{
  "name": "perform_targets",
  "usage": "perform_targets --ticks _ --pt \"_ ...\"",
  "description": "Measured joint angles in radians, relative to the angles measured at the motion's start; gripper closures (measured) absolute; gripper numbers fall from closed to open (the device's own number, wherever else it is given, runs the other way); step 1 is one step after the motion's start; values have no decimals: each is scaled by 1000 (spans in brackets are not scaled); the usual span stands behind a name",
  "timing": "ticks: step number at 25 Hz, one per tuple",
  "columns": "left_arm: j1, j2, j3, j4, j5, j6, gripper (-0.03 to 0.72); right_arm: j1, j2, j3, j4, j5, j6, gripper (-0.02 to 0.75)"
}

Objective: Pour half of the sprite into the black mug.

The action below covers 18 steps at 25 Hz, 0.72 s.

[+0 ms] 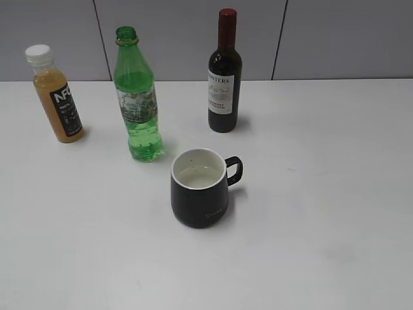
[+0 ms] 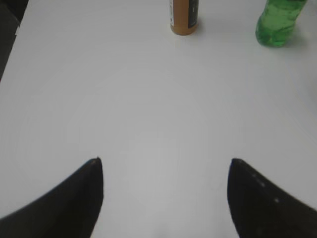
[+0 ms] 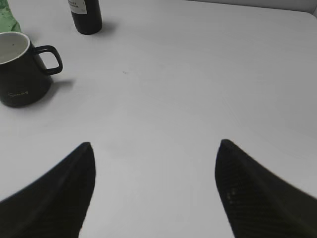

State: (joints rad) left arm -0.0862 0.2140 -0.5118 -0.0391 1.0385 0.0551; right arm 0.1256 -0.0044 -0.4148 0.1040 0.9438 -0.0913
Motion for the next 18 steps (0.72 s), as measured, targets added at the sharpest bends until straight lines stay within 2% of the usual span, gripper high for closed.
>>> perform_targets --ticks 11,18 --pt "19 -181 7 12 6 0 95 0 0 0 0 0 0 169" --pt "19 -216 7 14 7 0 95 0 0 0 1 0 0 169"
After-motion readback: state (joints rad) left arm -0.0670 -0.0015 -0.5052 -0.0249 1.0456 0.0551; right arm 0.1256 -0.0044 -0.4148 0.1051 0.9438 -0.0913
